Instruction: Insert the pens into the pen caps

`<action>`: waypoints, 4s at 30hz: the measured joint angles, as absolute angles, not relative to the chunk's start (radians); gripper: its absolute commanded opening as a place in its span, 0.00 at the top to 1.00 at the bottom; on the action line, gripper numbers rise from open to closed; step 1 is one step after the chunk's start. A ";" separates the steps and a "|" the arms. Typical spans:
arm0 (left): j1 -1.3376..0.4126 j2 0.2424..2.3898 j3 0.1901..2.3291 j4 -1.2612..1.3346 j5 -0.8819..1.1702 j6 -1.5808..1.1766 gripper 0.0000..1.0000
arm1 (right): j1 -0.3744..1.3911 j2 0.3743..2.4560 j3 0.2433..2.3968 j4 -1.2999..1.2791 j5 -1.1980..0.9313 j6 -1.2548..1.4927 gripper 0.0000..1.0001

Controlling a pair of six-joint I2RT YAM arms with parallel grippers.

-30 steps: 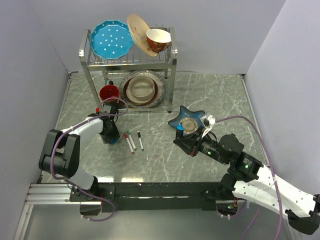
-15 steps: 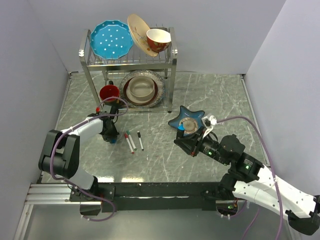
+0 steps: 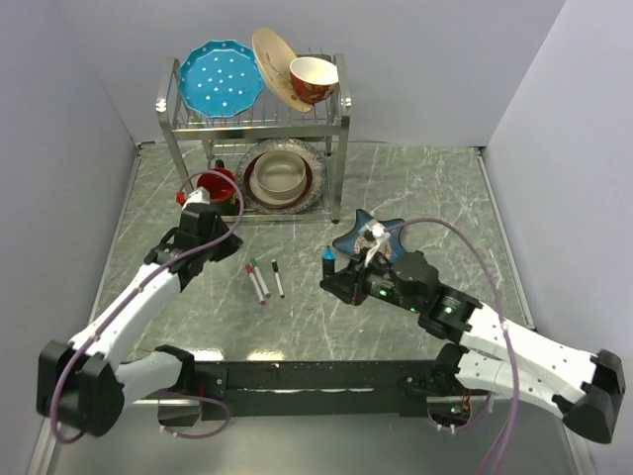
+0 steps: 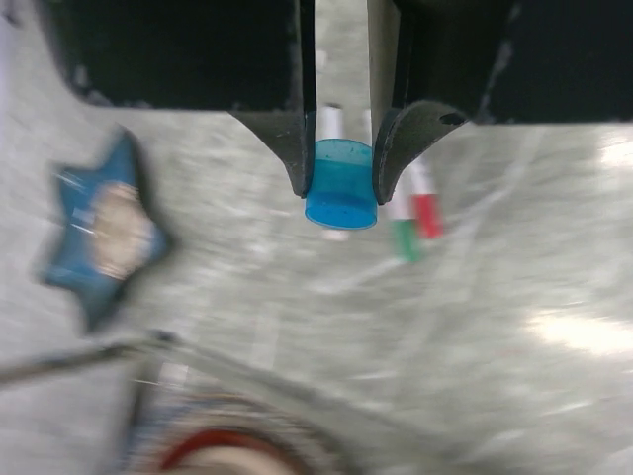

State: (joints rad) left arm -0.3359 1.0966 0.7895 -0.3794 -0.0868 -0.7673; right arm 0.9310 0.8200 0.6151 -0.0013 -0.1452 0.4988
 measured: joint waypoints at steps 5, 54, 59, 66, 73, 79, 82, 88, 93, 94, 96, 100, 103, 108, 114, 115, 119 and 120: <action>-0.432 1.009 0.775 -0.289 -0.030 -0.817 0.99 | 0.931 0.999 0.619 0.082 -0.177 0.527 1.00; -0.670 0.804 0.756 -0.321 -0.071 -0.911 0.99 | 1.049 1.410 0.936 0.059 -0.114 0.540 1.00; -0.686 0.828 0.794 -0.388 -0.098 -0.905 0.92 | 1.055 1.422 0.963 0.013 -0.111 0.530 1.00; -0.687 0.820 0.836 -0.443 -0.137 -0.885 0.52 | 1.058 1.450 1.029 -0.033 -0.108 0.485 1.00; -0.702 0.752 0.837 -0.519 -0.076 -0.868 0.29 | 1.053 1.418 1.011 0.061 -0.130 0.449 1.00; -0.704 0.651 0.847 -0.516 -0.012 -0.818 0.19 | 1.053 1.324 0.933 0.151 -0.200 0.439 1.00; -0.705 0.583 0.848 -0.479 0.044 -0.782 0.18 | 1.053 1.269 0.891 0.186 -0.254 0.435 1.00; -0.705 0.524 0.850 -0.345 0.198 -0.744 0.19 | 1.053 1.151 0.811 0.273 -0.388 0.450 1.00; -0.706 0.538 0.850 -0.261 0.290 -0.744 0.25 | 1.053 1.086 0.775 0.329 -0.478 0.475 1.00; -0.706 0.541 0.850 -0.242 0.305 -0.745 0.26 | 1.053 1.078 0.775 0.335 -0.488 0.479 1.00; -0.706 0.547 0.850 -0.209 0.332 -0.745 0.28 | 1.053 1.063 0.775 0.350 -0.507 0.482 1.00; -0.706 0.556 0.851 -0.169 0.361 -0.746 0.30 | 1.056 1.044 0.775 0.357 -0.525 0.490 1.00; -0.706 0.561 0.851 -0.149 0.381 -0.746 0.32 | 1.056 1.043 0.775 0.356 -0.529 0.495 1.00; -0.706 0.565 0.852 -0.121 0.390 -0.749 0.35 | 1.058 1.043 0.773 0.356 -0.532 0.505 1.00; -0.706 0.615 0.855 -0.117 0.412 -0.747 0.49 | 1.065 1.046 0.773 0.355 -0.532 0.509 1.00; -0.706 0.626 0.857 -0.118 0.418 -0.746 0.53 | 1.067 1.048 0.773 0.355 -0.532 0.509 1.00; -0.706 0.645 0.859 -0.117 0.440 -0.744 0.91 | 1.071 1.065 0.774 0.348 -0.530 0.513 1.00; -0.707 0.645 0.860 -0.117 0.443 -0.739 0.99 | 1.071 1.071 0.774 0.344 -0.533 0.513 1.00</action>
State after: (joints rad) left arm -0.7067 0.6449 0.8600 -0.1173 0.4427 -0.7391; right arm 1.0710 1.0706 0.7738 0.3435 -0.5331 0.5129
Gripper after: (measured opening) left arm 0.213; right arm 0.224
